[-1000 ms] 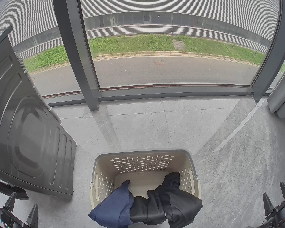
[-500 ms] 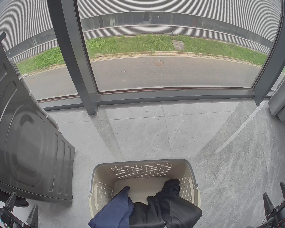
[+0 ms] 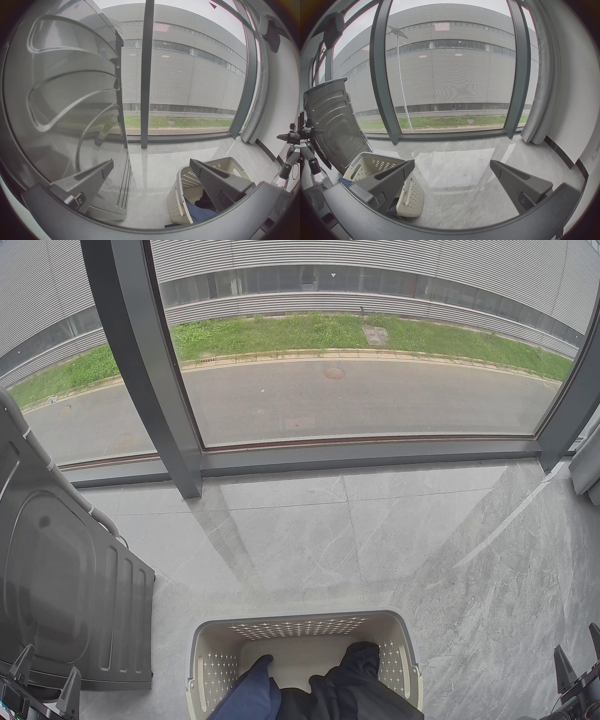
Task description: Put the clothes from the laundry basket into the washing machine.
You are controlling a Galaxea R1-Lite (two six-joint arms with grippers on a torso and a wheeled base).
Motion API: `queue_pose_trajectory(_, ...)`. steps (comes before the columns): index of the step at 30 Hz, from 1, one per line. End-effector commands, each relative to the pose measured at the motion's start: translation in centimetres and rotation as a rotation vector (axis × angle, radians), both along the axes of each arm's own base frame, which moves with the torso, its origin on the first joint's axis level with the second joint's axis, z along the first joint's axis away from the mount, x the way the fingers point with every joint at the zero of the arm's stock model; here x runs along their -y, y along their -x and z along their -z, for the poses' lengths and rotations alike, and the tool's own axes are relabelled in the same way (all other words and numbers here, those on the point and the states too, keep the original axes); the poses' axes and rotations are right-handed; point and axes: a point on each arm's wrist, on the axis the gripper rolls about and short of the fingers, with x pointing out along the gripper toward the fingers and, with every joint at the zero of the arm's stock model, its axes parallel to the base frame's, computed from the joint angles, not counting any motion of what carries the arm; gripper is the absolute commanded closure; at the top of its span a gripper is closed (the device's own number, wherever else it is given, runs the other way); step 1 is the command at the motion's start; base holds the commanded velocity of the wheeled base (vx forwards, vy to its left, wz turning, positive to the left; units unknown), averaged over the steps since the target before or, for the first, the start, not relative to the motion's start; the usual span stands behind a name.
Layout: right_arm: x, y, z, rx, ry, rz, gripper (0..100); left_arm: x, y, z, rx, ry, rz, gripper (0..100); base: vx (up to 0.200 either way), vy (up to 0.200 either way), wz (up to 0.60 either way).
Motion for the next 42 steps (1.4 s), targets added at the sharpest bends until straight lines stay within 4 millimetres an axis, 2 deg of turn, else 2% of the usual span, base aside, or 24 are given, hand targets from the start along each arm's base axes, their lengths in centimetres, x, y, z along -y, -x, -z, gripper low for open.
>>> queue_pose_trajectory(1,0.00,-0.01,0.53,-0.001,0.001,-0.001,0,0.00,0.02,0.49,0.002,0.000,0.000,0,0.000,0.000,0.00)
queue_pose_trajectory(25,0.00,-0.01,0.53,-0.001,0.001,-0.001,0,0.00,0.02,0.49,0.002,-0.001,0.000,0,0.000,0.000,0.00)
queue_pose_trajectory(42,0.00,-0.01,0.53,-0.001,0.001,-0.001,0,0.00,0.02,0.49,0.002,-0.001,0.000,0,-0.200,0.000,0.00)
